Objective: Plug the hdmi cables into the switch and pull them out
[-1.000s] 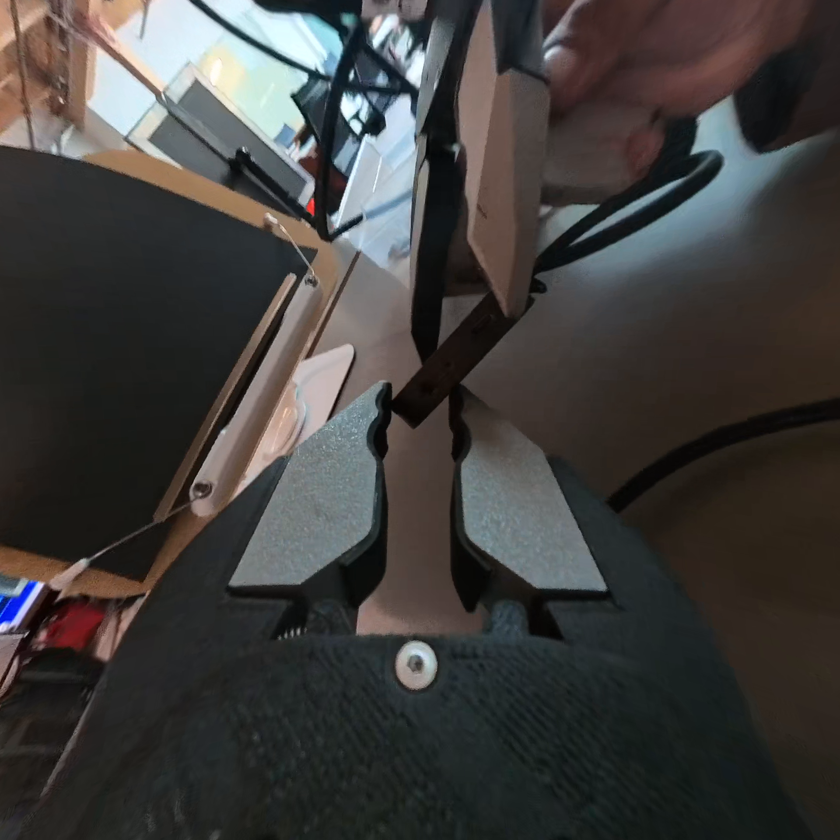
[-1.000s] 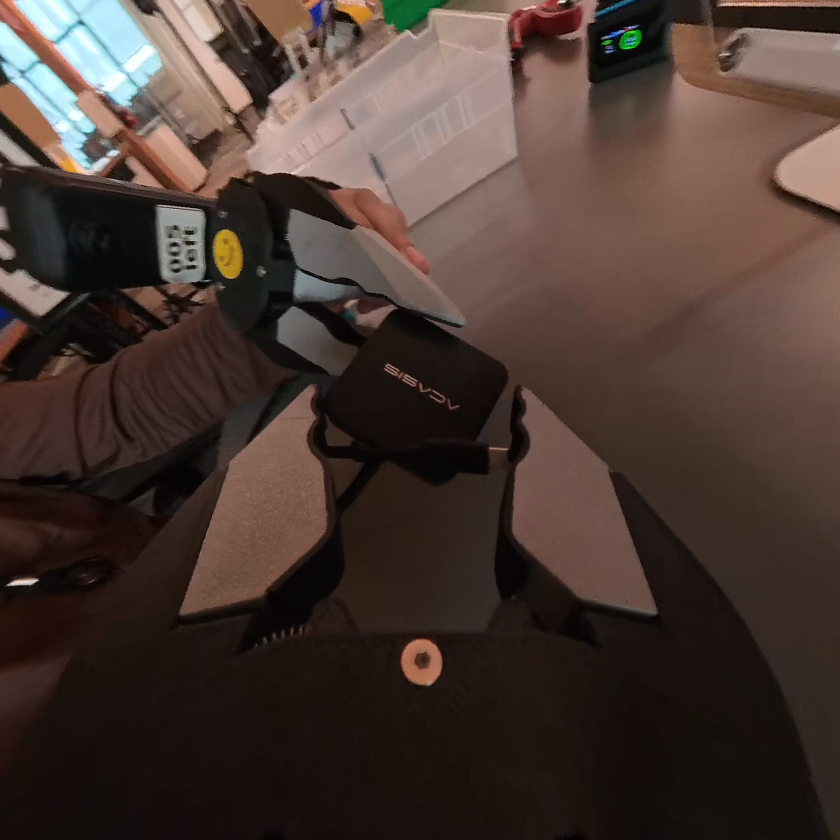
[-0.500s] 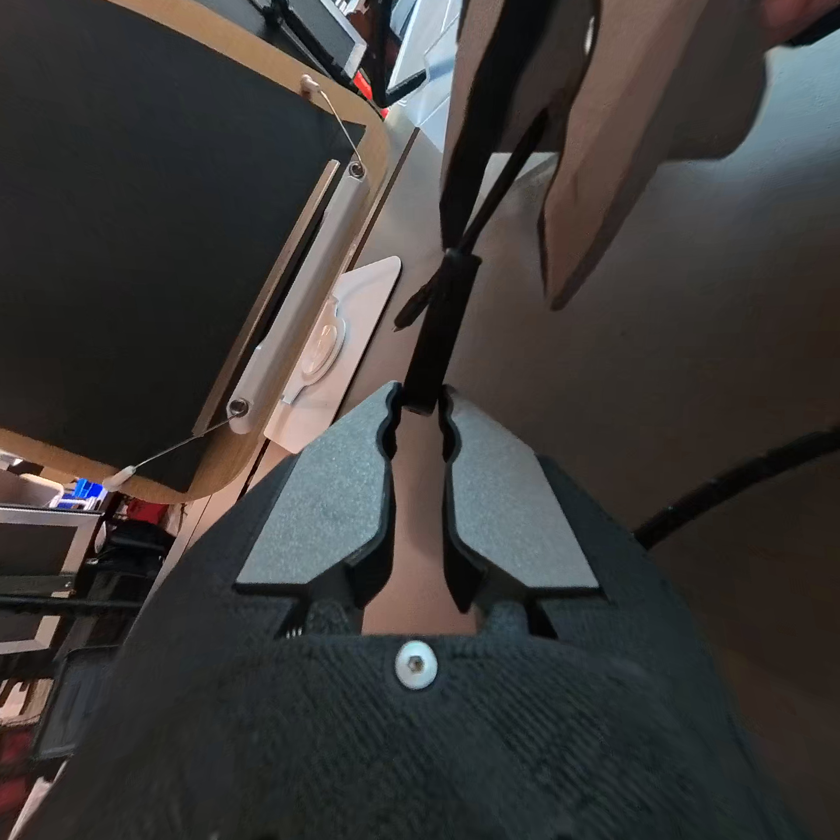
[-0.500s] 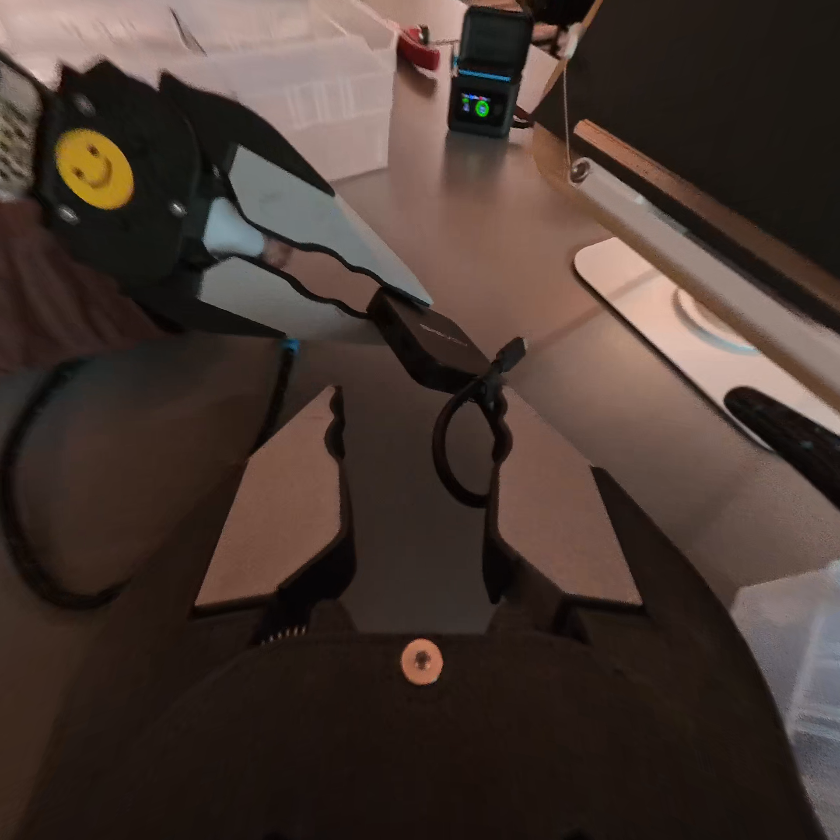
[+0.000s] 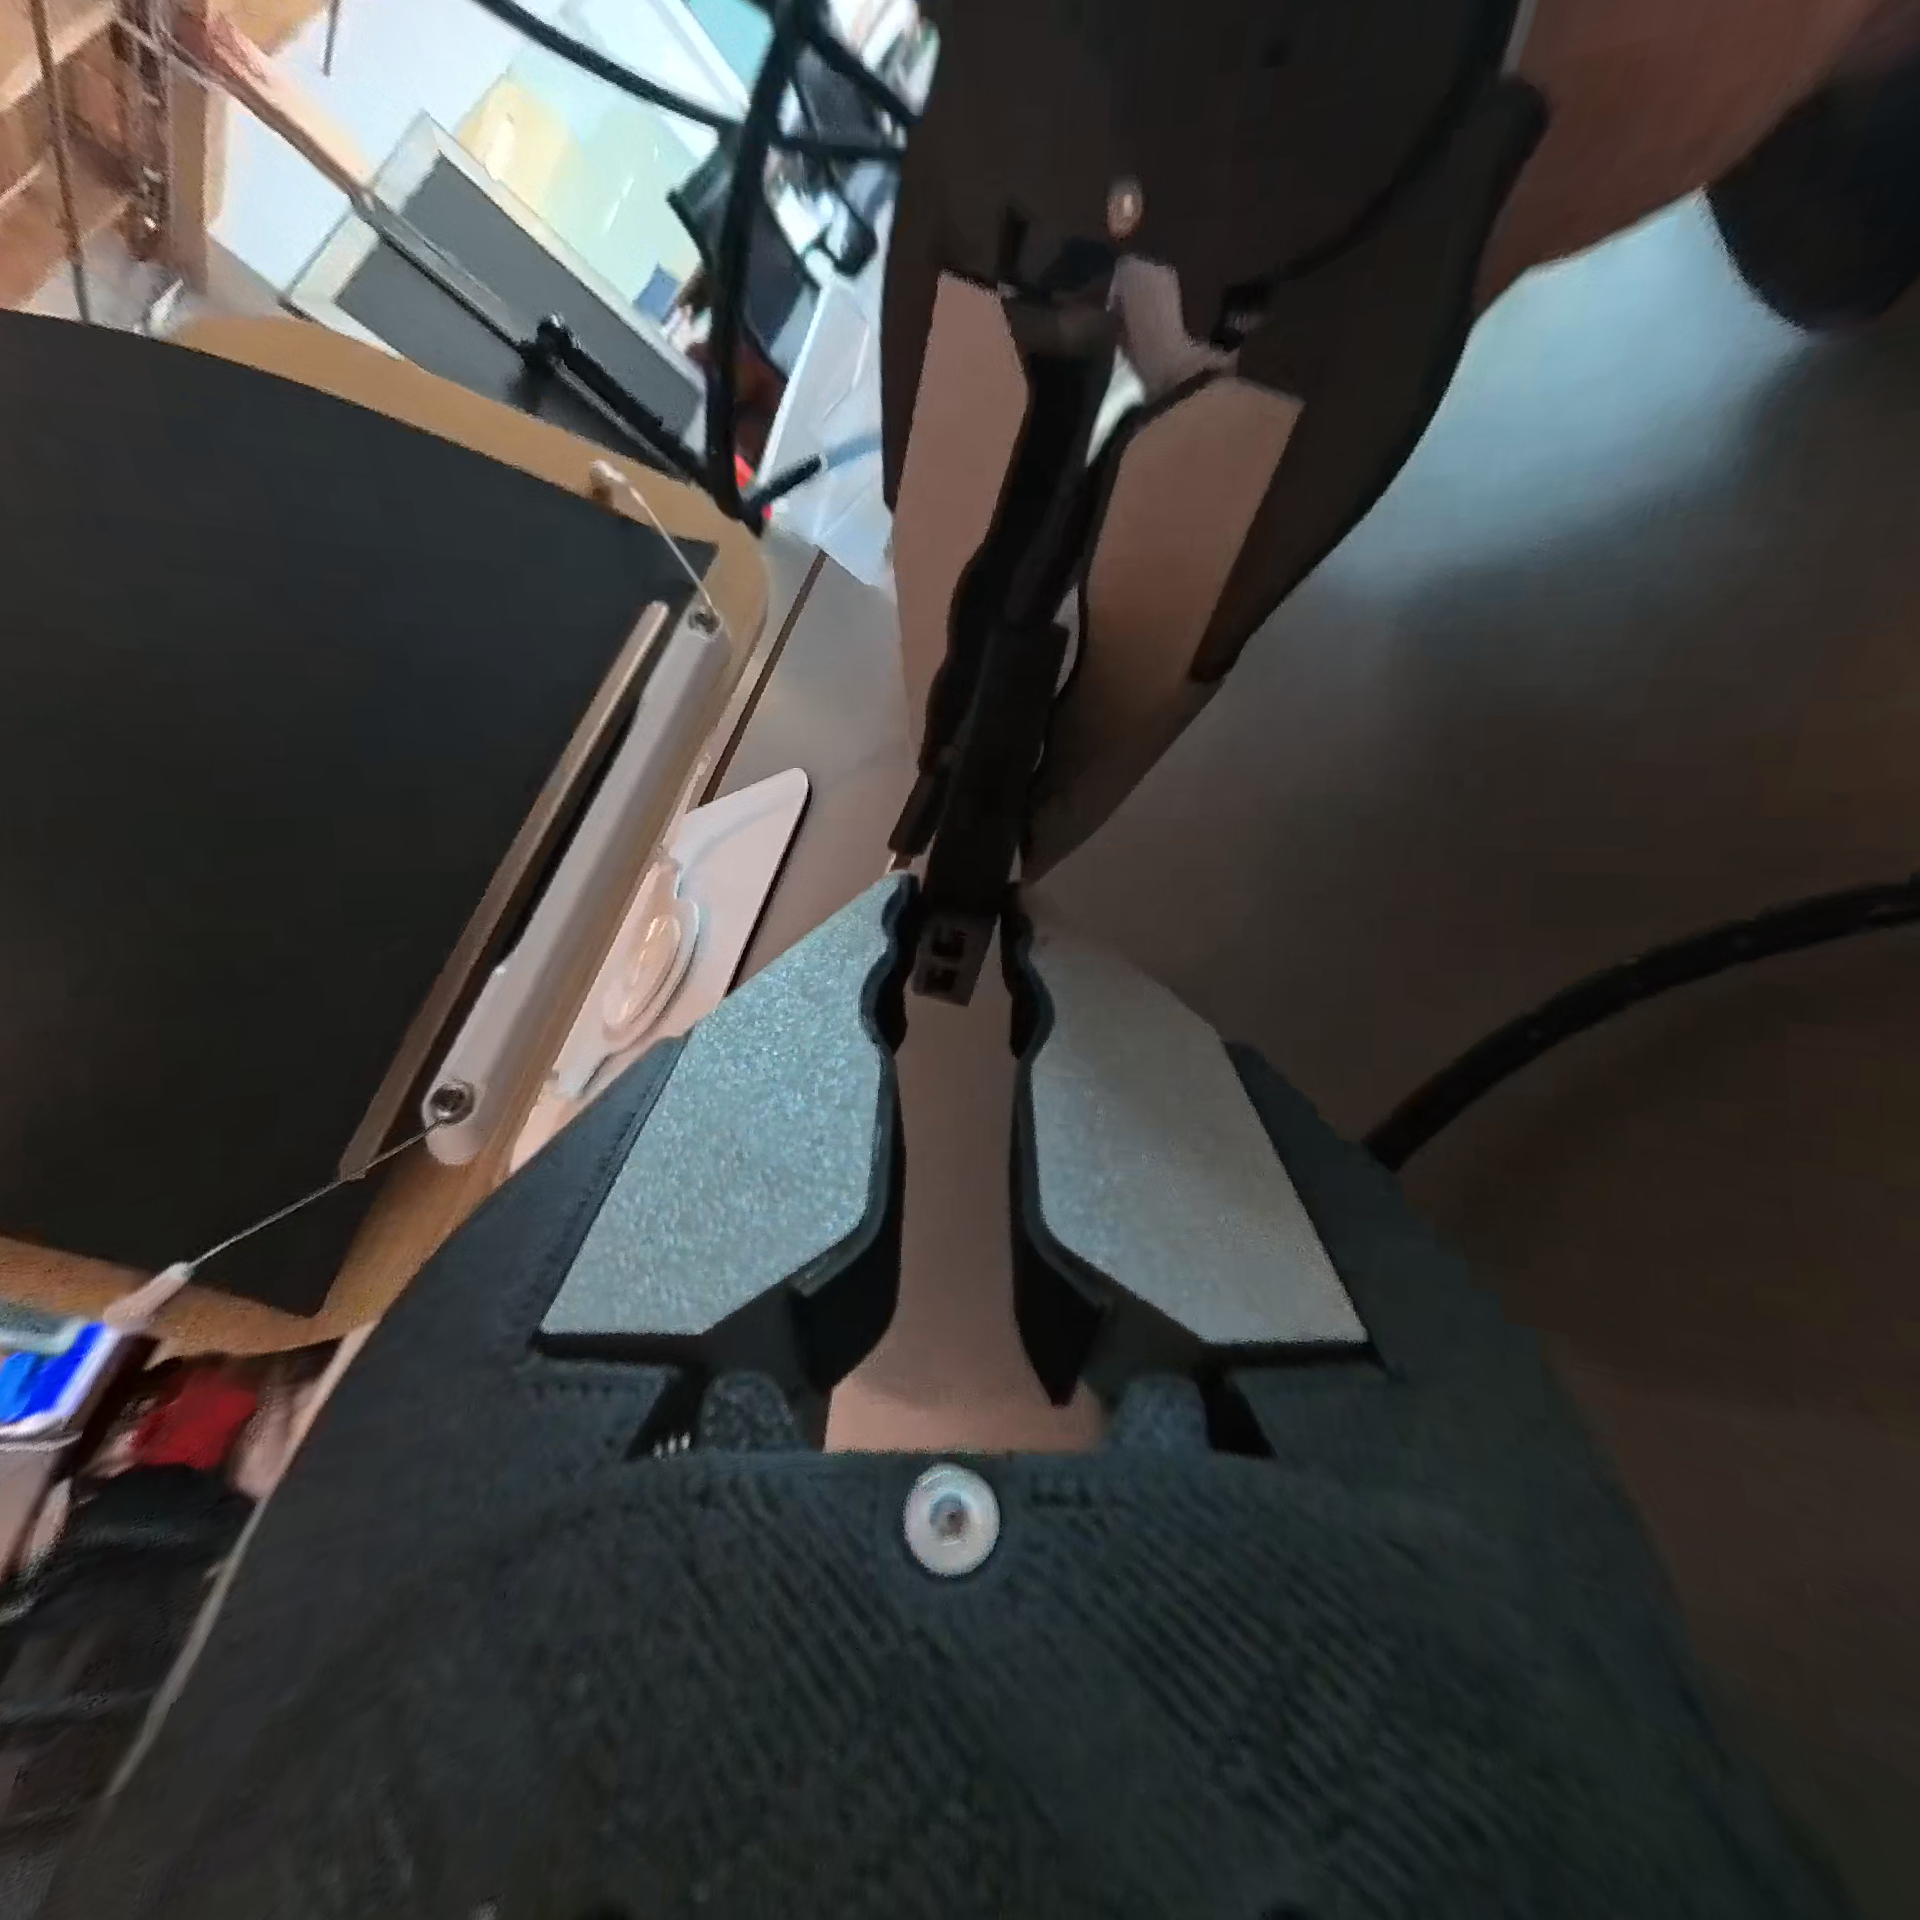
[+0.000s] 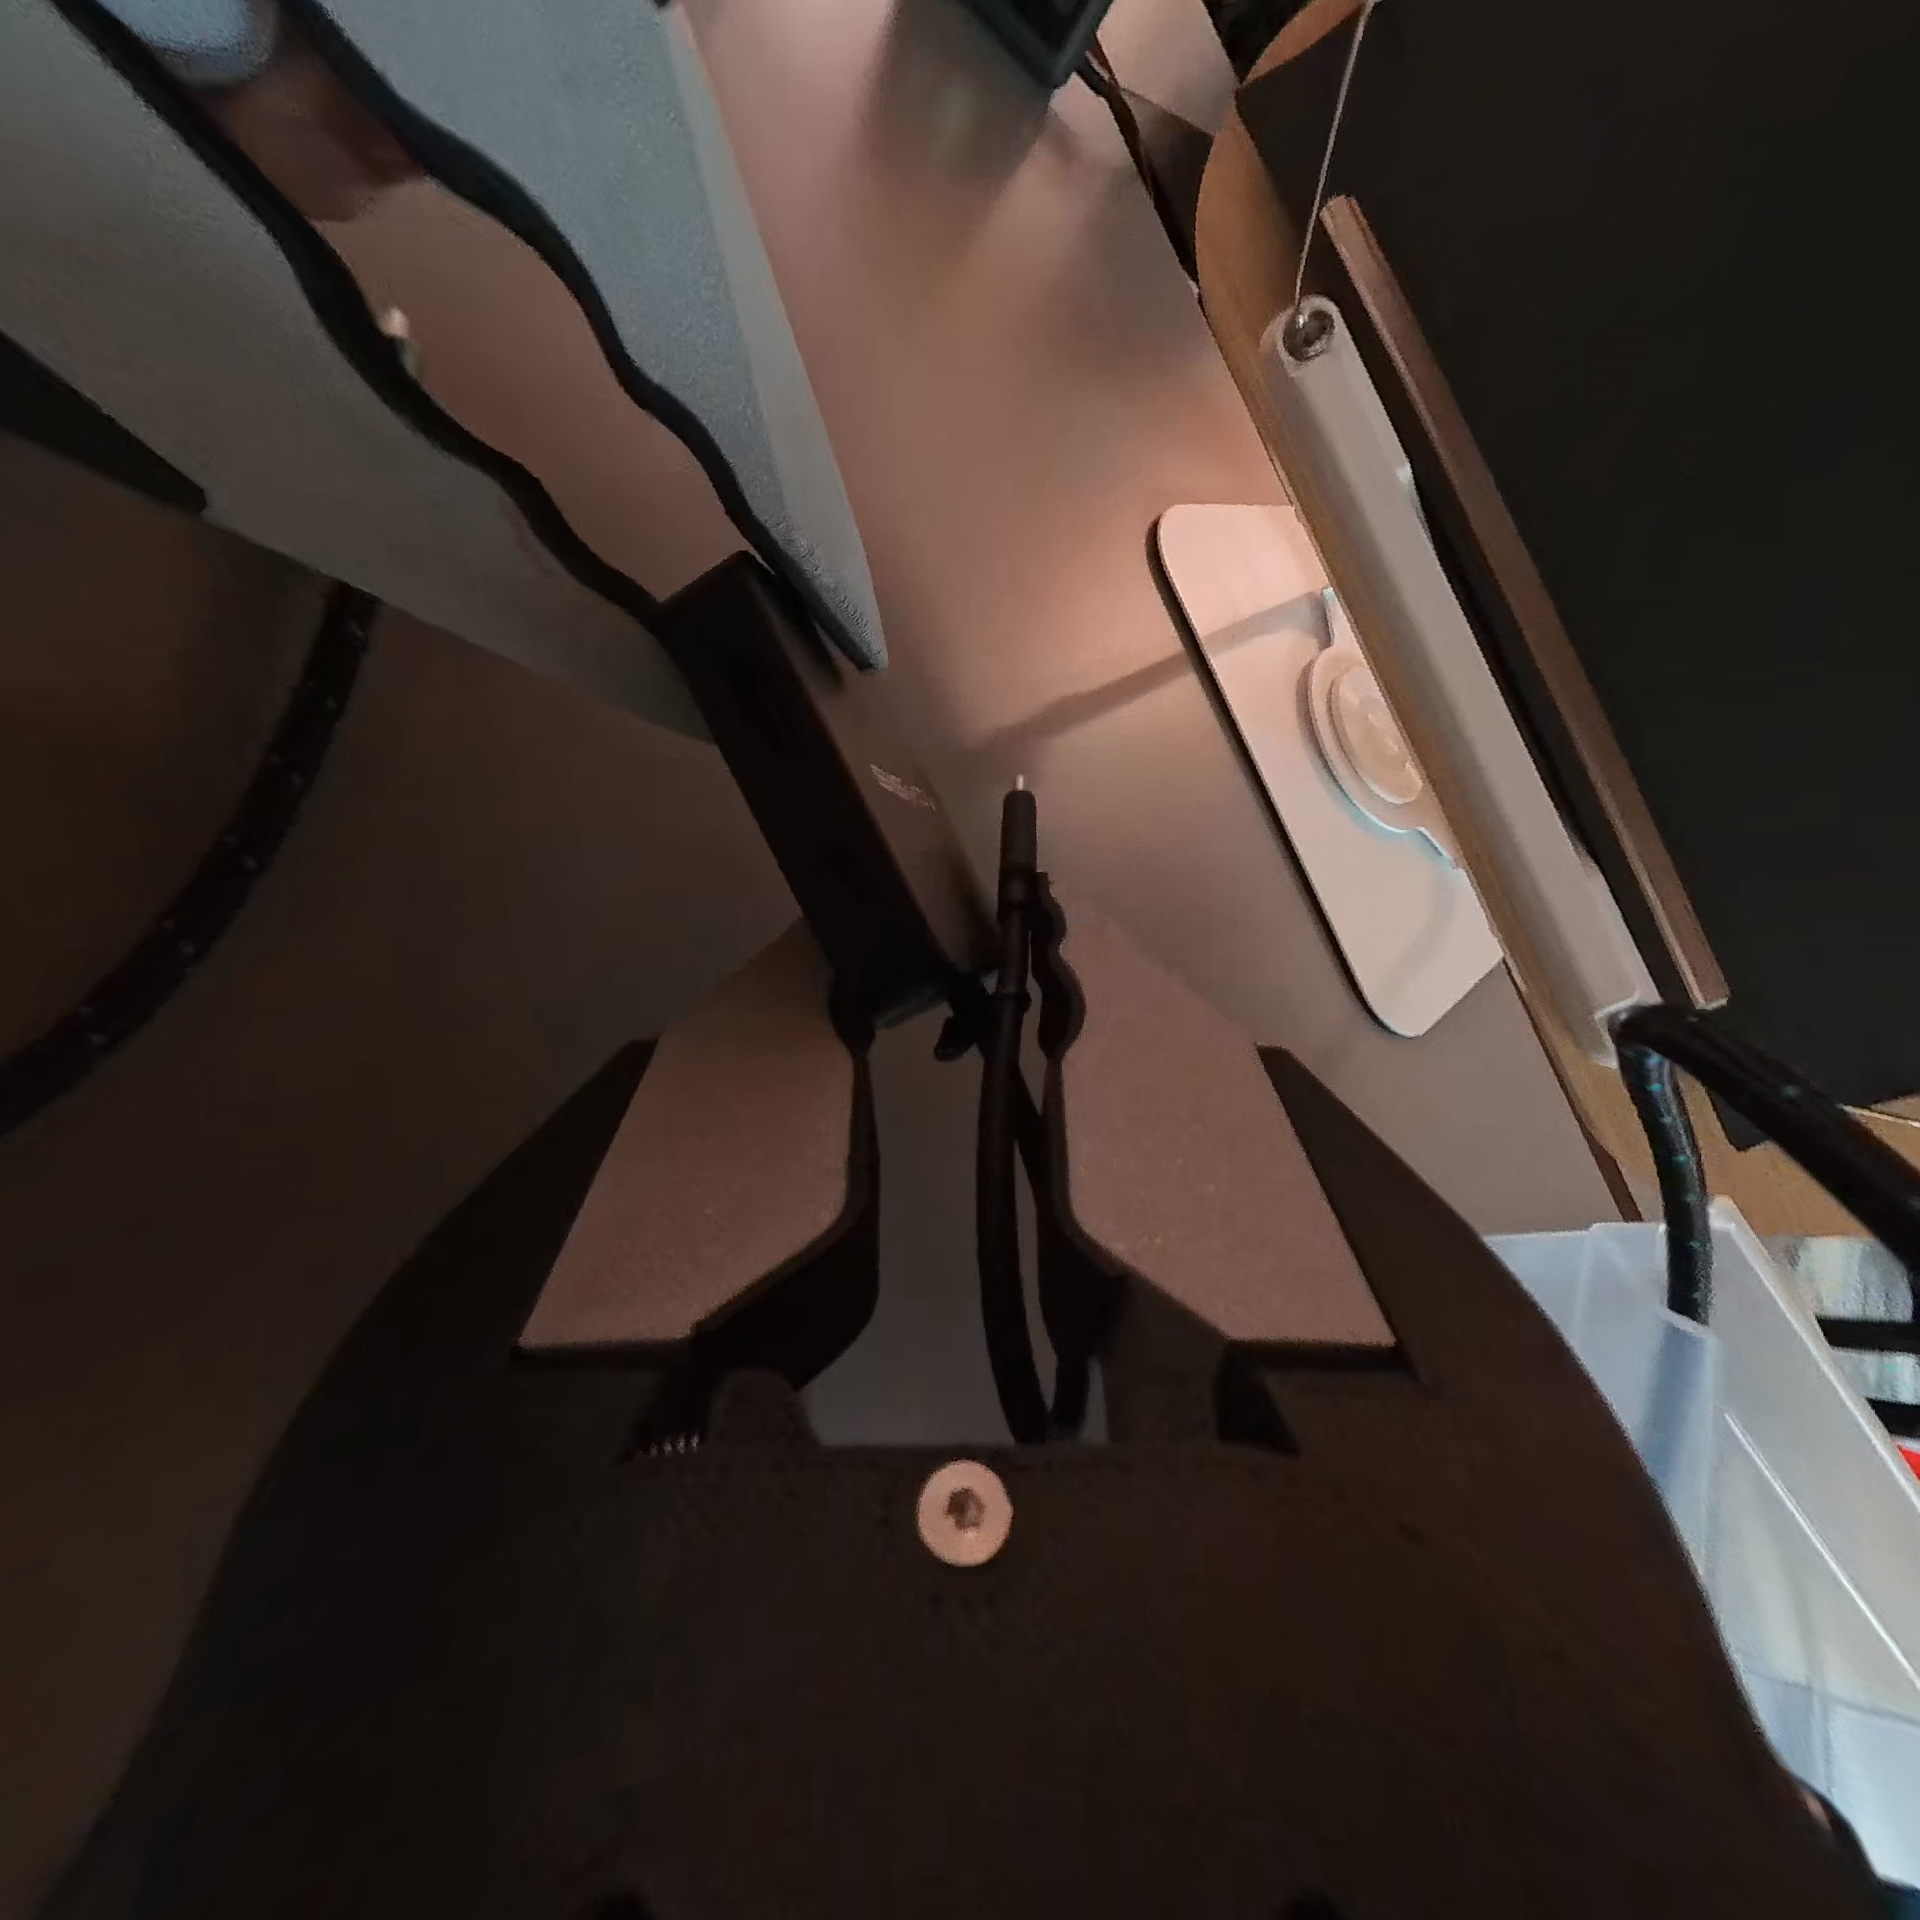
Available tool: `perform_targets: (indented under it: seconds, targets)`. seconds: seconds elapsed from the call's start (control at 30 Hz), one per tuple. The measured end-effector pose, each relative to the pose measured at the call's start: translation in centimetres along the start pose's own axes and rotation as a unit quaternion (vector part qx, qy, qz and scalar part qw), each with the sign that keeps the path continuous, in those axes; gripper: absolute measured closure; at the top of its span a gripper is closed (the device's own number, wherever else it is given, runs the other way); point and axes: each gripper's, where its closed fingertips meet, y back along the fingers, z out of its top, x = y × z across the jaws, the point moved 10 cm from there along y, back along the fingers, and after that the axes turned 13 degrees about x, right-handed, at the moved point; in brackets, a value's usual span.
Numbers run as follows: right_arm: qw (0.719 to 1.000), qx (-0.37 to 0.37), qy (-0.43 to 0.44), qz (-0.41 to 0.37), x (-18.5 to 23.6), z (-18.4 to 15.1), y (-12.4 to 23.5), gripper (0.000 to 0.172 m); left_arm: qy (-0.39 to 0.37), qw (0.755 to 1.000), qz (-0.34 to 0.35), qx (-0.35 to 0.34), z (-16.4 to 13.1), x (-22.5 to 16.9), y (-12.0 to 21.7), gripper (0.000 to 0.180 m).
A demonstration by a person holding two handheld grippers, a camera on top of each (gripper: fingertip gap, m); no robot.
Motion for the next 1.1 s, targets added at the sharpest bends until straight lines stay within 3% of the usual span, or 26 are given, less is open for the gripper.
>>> perform_targets:
  seconds: [0.2, 0.37, 0.53, 0.63, 0.73, 0.77, 0.9, 0.93, 1.0, 1.1]
  targets:
    - [0.996, -0.07, 0.011, 0.045, 0.3, 0.4, 0.9, 0.15, 0.057, 0.992, -0.06, -0.094, 0.5, 0.6, 1.8, 0.165]
    - [0.995, -0.073, 0.024, 0.057, 0.6, 0.3, 0.9, 0.152, 0.031, 0.995, -0.04, -0.083, 0.3, 0.4, 1.8, 0.165]
    - [0.993, -0.085, 0.044, 0.065, 1.1, 0.6, 0.9, 0.152, 0.031, 0.995, -0.069, -0.07, -0.1, 0.1, 1.9, 0.166]
    - [0.992, -0.088, 0.061, 0.065, 1.8, 1.1, 1.1, 0.15, -0.01, 0.997, -0.061, -0.04, -0.2, -0.5, 1.3, 0.167]
    - [0.994, -0.081, 0.007, 0.077, 1.2, 1.1, 1.0, 0.147, -0.014, 0.999, -0.045, -0.025, 0.1, 0.0, 1.4, 0.168]
    - [0.993, -0.085, -0.026, 0.083, 0.6, 1.0, 1.1, 0.144, -0.01, 0.999, -0.028, -0.026, 0.1, 0.4, 1.5, 0.168]
    - [0.976, -0.101, -0.144, 0.125, -1.6, 0.3, 1.2, 0.096, -0.005, 0.993, 0.112, 0.022, -1.0, 2.6, 1.7, 0.166]
    - [0.972, -0.101, -0.161, 0.136, -1.7, 0.2, 1.2, 0.093, -0.011, 0.988, 0.15, 0.043, -1.4, 2.9, 1.6, 0.166]
    - [0.97, -0.093, -0.165, 0.154, -1.3, 0.4, 1.0, 0.115, -0.014, 0.972, 0.221, 0.078, -2.0, 3.7, 1.5, 0.169]
    - [0.975, -0.076, -0.136, 0.158, 0.2, 1.5, 0.6, 0.111, 0.013, 0.964, 0.252, 0.077, -2.5, 4.5, 2.0, 0.169]
